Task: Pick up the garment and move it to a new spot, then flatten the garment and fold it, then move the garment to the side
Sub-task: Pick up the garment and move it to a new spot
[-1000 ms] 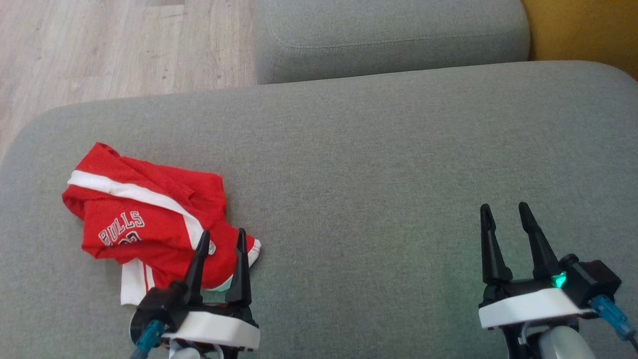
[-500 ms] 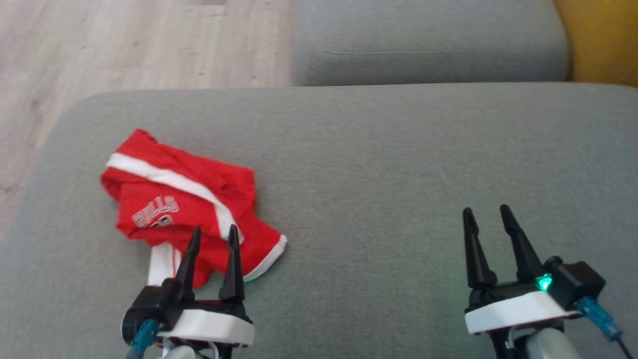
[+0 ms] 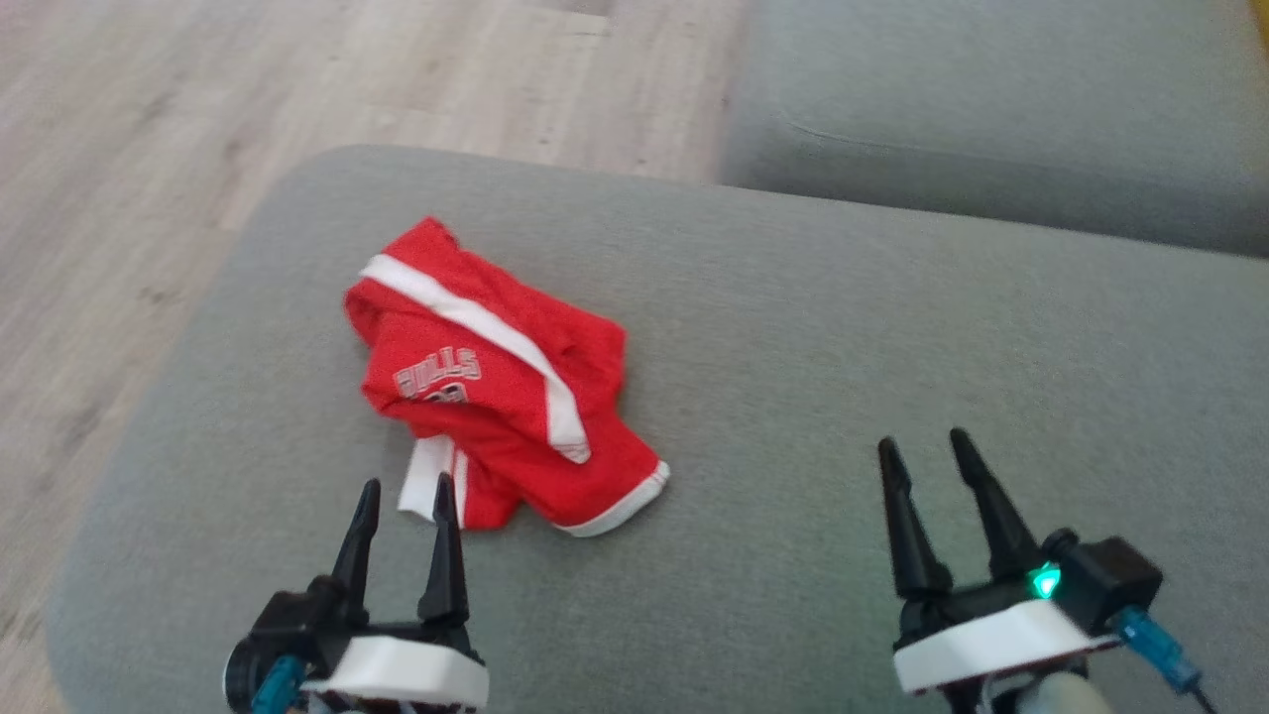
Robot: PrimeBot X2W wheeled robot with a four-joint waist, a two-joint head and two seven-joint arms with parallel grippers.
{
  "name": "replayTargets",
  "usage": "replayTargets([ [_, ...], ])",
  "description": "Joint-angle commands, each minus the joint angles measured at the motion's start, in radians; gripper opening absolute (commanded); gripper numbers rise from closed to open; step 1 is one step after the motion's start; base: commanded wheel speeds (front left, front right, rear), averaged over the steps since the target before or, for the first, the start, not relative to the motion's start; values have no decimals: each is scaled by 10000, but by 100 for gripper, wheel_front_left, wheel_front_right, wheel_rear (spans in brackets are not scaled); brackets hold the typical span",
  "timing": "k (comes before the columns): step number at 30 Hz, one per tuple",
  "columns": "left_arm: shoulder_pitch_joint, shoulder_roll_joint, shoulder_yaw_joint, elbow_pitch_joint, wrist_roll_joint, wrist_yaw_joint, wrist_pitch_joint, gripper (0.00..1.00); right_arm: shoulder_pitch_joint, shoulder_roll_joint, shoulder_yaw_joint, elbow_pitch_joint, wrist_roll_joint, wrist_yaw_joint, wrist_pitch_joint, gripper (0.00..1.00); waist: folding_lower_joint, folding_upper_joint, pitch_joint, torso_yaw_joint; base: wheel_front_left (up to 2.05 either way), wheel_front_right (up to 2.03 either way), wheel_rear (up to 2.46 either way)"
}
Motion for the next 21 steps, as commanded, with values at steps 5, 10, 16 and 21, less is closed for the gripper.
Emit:
replayTargets([
  [5,-206,-20,529,-270,136,-60,-95,100,-23,-89,549,-296,53,40,-107,100,0,0,-226,878,0,0,0],
  [10,-164,-20,628,-346,184,-124,-95,100,-10,-89,655,-298,74,40,-107,100,0,0,-213,1073,0,0,0],
  [16,-421,42,701,-343,370,-345,-95,100,-145,-89,728,-335,0,40,-107,100,0,0,118,873,0,0,0],
  [21,-1977,743,333,293,740,-875,534,100,-601,-89,617,-435,-34,40,-107,100,0,0,888,386,0,0,0],
])
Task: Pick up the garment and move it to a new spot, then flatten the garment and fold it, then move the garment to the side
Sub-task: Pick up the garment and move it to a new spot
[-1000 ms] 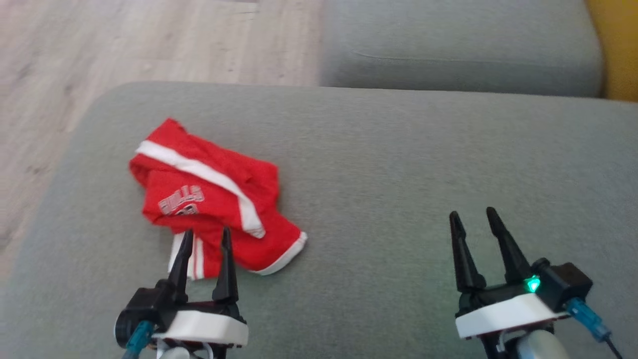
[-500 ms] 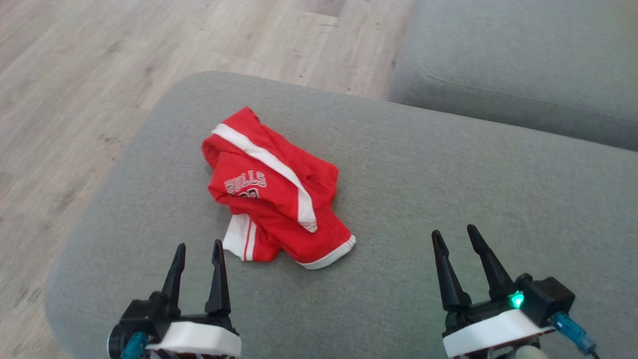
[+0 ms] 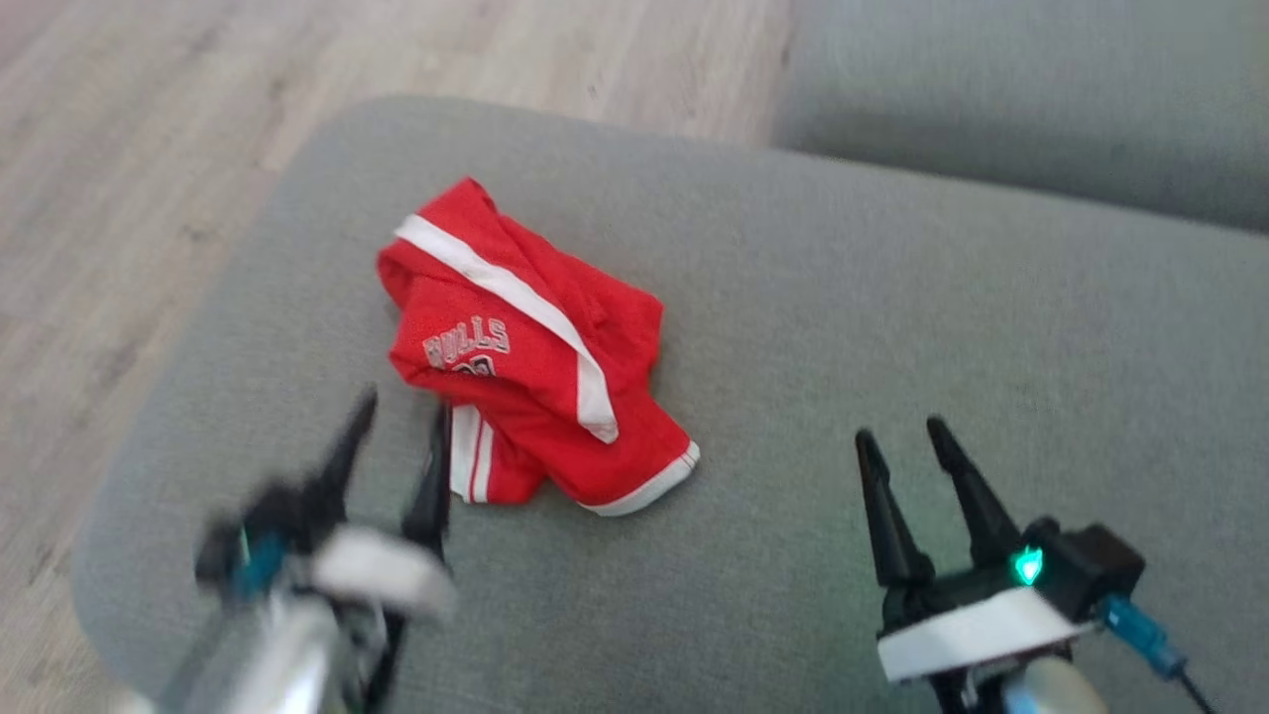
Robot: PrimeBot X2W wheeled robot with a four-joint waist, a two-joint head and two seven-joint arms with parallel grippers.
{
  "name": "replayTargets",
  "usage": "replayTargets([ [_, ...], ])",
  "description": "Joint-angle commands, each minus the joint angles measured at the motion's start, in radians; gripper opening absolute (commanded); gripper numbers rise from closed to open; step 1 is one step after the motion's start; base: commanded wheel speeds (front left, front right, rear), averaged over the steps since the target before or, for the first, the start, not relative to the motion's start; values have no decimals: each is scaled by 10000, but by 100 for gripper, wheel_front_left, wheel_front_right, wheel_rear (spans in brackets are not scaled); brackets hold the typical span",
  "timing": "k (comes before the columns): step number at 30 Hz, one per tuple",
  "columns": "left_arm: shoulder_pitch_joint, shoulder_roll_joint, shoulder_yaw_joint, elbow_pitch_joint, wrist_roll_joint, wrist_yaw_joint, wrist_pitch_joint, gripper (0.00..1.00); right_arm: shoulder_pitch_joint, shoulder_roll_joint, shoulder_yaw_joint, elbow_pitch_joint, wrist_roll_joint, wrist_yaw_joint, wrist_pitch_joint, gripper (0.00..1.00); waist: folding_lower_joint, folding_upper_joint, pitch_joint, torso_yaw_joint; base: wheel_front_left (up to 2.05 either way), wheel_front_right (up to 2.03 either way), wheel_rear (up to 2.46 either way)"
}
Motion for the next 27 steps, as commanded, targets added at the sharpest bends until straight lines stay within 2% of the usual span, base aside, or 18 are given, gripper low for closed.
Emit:
replayTargets([
  [1,-1374,390,224,-212,67,-133,289,100,-704,-89,151,-429,-26,40,-107,100,0,0,552,-408,0,0,0],
  [5,-3162,1062,-197,341,-41,-420,1841,100,-1044,-89,173,-438,121,40,-107,100,0,0,1250,-796,0,0,0],
  [8,-4286,1318,-405,894,-594,-496,3343,100,-1242,-89,208,-396,169,40,-107,100,0,0,1570,-1042,0,0,0],
  [14,-5491,1885,-578,2177,-1498,-526,5686,100,-1518,-89,326,-343,394,40,-107,100,0,0,1944,-1461,0,0,0],
  [18,-5697,2063,-571,2872,-1803,-529,6015,100,-1582,-89,676,-278,399,40,-107,100,0,0,2057,-1650,0,0,0],
  [23,-5726,2025,-680,3249,-2293,-531,5805,100,-1594,-89,866,-230,458,40,-107,100,0,0,2083,-1757,0,0,0],
  [24,-5731,2028,-745,3259,-2384,-531,5731,97,-1594,-89,882,-218,463,40,-107,100,0,0,2084,-1764,0,0,0],
  [25,-5741,2027,-787,3266,-2482,-531,5634,36,-1596,-89,888,-205,464,40,-107,100,0,0,2077,-1763,0,0,0],
  [26,-5813,2033,-895,3220,-2633,-531,5354,0,-1604,-89,892,-170,466,40,-107,100,0,0,2049,-1746,0,0,0],
  [27,-5857,2046,-961,3184,-2694,-531,5199,0,-1606,-89,892,-151,471,40,-107,100,0,0,2021,-1734,0,0,0],
])
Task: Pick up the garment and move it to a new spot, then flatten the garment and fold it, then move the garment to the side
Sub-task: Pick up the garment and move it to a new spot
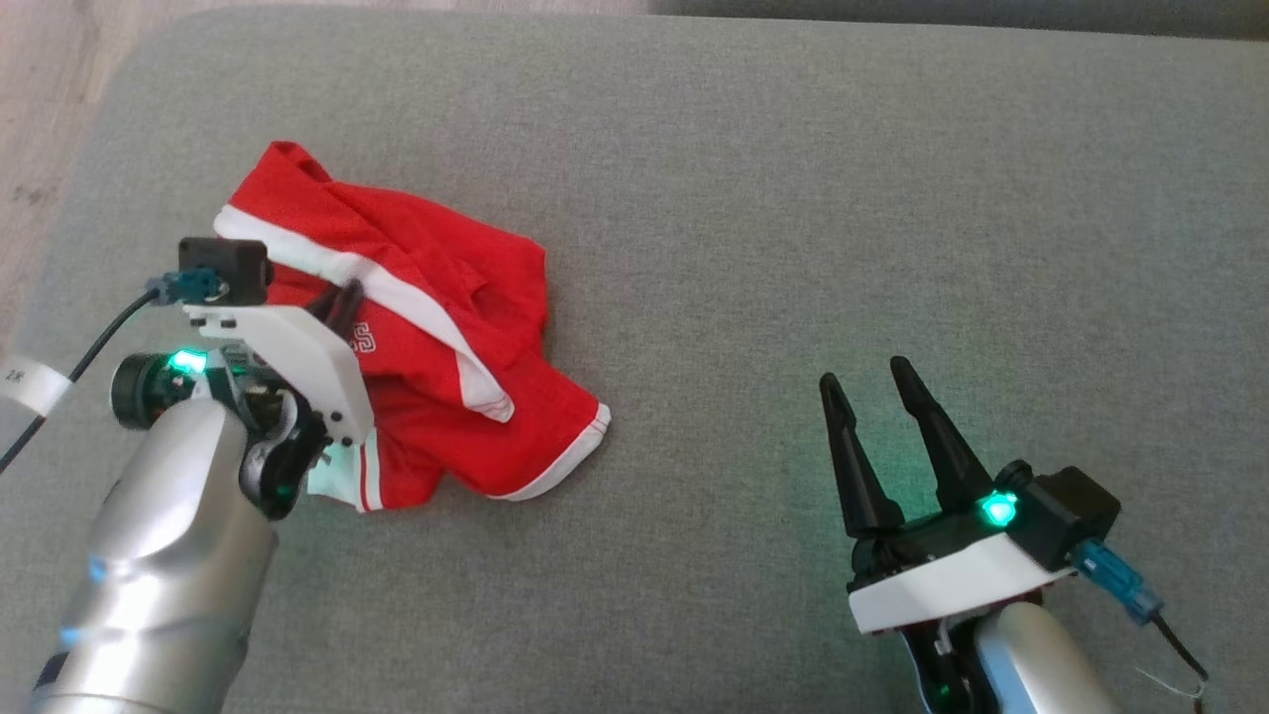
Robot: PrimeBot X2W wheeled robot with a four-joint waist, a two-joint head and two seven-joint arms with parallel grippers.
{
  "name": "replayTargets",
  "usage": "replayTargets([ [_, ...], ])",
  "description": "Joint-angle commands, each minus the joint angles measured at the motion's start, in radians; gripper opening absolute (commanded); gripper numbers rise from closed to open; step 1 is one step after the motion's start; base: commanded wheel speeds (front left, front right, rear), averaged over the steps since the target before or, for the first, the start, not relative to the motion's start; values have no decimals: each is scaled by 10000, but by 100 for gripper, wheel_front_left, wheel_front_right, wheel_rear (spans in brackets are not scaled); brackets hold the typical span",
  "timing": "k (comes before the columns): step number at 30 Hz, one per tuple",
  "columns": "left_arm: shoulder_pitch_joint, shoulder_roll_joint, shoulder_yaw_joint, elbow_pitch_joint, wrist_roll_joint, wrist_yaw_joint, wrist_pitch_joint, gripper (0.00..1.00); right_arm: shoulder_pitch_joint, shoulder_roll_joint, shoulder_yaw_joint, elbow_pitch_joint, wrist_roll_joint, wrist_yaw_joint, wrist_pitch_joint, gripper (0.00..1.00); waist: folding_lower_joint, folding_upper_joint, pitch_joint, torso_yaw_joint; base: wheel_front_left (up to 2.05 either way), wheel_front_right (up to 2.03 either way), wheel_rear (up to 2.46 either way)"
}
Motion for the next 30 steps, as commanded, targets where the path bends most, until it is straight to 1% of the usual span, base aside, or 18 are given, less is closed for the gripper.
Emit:
replayTargets([
  [1,-667,442,185,-368,-107,17,-326,0,-339,-24,265,-239,109,40,-107,100,-1,0,-76,33,0,0,0],
  [6,-831,647,187,-686,-296,16,-1300,0,-308,-24,328,-86,172,40,-107,100,-1,0,-459,9,0,0,0],
  [11,-838,612,410,-1638,-542,16,-2380,0,-57,-24,139,27,277,40,-107,100,-1,0,-1073,59,0,0,0],
  [12,-838,612,410,-1638,-542,16,-2380,0,-57,-24,139,27,277,40,-107,100,-1,0,-1073,59,0,0,0],
  [16,-553,461,665,-2909,-796,81,-3062,0,105,-24,100,61,275,40,-107,100,-1,0,-1465,16,0,0,0],
  [19,-307,374,785,-4051,-904,281,-3199,0,176,-24,-274,91,326,40,-107,100,-1,0,-1630,-74,0,0,0],
  [23,-37,245,609,-5598,-805,546,-3094,0,138,-24,-779,105,333,40,-107,100,-1,0,-1657,-272,0,0,0],
  [26,125,157,374,-6511,-661,696,-2967,0,28,-24,-973,89,303,40,-107,100,-1,0,-1635,-551,0,0,0],
  [30,228,-43,118,-7369,-587,871,-2825,0,-86,-24,-1073,66,358,40,-107,100,-1,0,-1643,-1098,0,0,0],
])
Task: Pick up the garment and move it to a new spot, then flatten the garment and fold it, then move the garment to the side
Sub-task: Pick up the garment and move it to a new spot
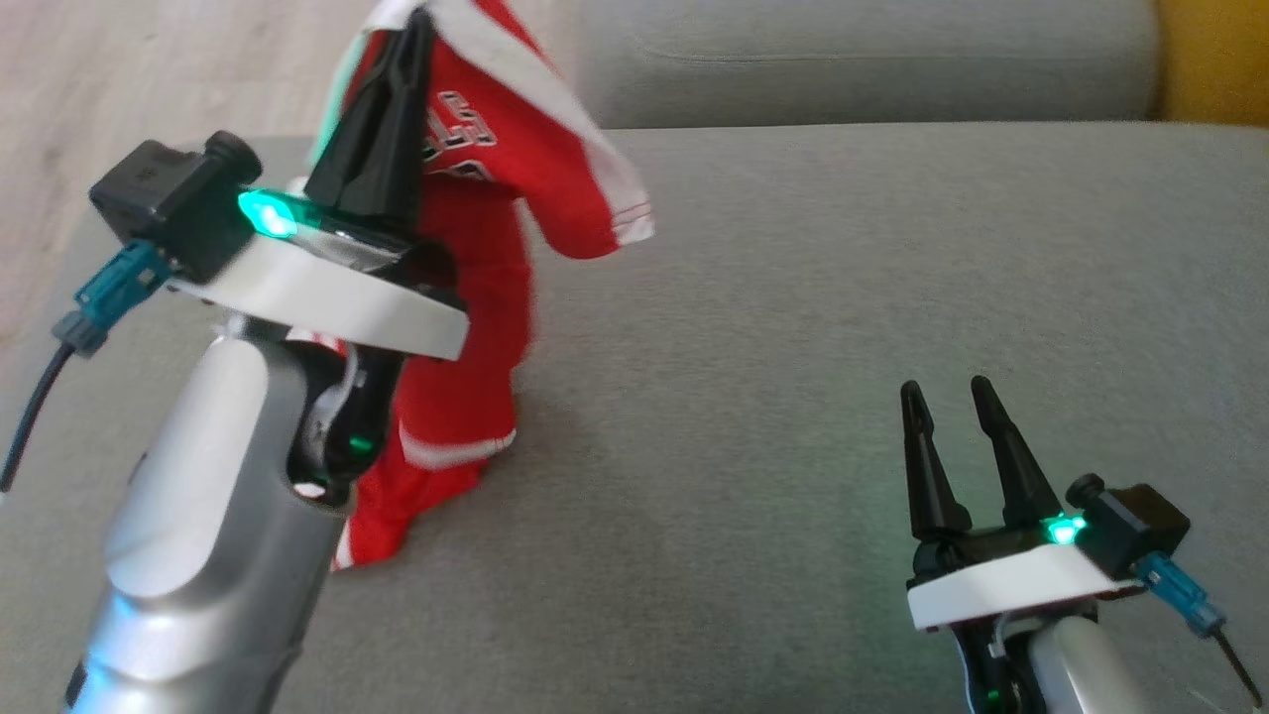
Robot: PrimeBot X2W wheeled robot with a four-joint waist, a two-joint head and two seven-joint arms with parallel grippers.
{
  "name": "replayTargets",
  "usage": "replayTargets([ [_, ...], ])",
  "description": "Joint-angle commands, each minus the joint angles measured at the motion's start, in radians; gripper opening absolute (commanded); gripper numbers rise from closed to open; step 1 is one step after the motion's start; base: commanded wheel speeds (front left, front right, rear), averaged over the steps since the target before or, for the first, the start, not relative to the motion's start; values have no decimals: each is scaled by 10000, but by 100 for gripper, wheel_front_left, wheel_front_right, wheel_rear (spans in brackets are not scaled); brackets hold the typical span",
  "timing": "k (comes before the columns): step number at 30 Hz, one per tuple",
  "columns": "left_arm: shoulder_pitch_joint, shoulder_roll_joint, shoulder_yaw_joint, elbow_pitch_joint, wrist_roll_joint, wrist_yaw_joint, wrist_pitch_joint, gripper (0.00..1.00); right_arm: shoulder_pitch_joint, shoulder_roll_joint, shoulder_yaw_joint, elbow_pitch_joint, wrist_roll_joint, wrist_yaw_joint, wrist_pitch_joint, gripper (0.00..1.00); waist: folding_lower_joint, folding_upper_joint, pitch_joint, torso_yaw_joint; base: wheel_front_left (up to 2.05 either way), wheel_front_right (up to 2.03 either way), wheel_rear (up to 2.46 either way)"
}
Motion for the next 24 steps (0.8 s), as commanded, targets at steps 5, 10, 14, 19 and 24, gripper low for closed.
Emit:
replayTargets([
  [5,-444,20,150,-1025,180,261,247,0,-518,-29,264,-378,136,40,-107,100,1,0,38,-1158,0,0,0],
  [10,-638,-209,-14,-1347,137,450,517,0,-697,-29,387,-568,335,40,-107,100,1,0,259,-2312,0,0,0],
  [14,-923,-434,-265,-1242,203,526,701,0,-884,-29,451,-777,565,40,-107,100,1,0,635,-3280,0,0,0],
  [19,-1426,-731,-476,-486,156,472,830,0,-1148,-29,773,-1018,989,40,-107,100,1,0,1199,-4546,0,0,0],
  [24,-2198,-1001,-717,878,259,162,662,100,-1313,-29,1143,-1188,1423,40,-107,100,1,0,1603,-5442,0,0,0],
])
